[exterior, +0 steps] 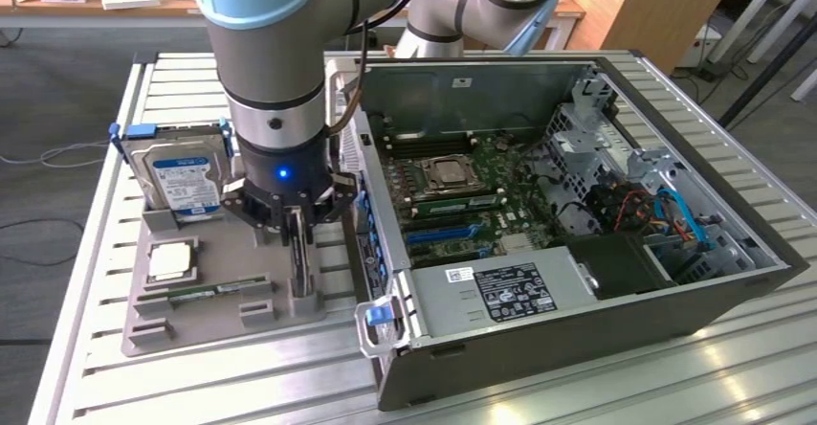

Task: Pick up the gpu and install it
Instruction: 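Pick up the gpu and move the gpu toward the slot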

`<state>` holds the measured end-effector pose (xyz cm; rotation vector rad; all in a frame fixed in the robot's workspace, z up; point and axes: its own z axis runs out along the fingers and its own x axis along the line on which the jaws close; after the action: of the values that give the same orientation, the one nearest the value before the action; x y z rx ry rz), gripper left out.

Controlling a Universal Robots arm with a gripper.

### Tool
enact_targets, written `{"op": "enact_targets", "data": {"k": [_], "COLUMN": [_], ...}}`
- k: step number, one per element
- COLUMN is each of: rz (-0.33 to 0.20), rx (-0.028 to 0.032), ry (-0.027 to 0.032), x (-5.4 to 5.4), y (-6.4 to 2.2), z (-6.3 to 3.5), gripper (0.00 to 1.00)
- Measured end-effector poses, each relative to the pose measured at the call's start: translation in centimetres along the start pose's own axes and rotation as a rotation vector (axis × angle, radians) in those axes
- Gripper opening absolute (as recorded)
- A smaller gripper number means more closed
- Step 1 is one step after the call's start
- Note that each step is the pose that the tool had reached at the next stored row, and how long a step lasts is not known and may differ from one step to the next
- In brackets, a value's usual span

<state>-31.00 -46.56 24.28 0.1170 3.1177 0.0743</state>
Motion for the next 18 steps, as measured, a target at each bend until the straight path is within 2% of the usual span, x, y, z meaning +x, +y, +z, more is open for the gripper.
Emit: {"op": "enact_targets", "data": {"k": [5,11,14,18], "rz": [0.000,0.000,0.000,0.000], "rx": [-0.0001,0.0001,-0.0036,-0.0037], "ry": [0.0000,0.0049,0.0050,0.0050], "x": [-0.01,-0.11,-0.13,-0.12], "y": [0.00,0.00,0.01,0.00], "z": [0.00,-0.01,0.05,0.05], "gripper": [0.33,0.33,0.33,0.33]}}
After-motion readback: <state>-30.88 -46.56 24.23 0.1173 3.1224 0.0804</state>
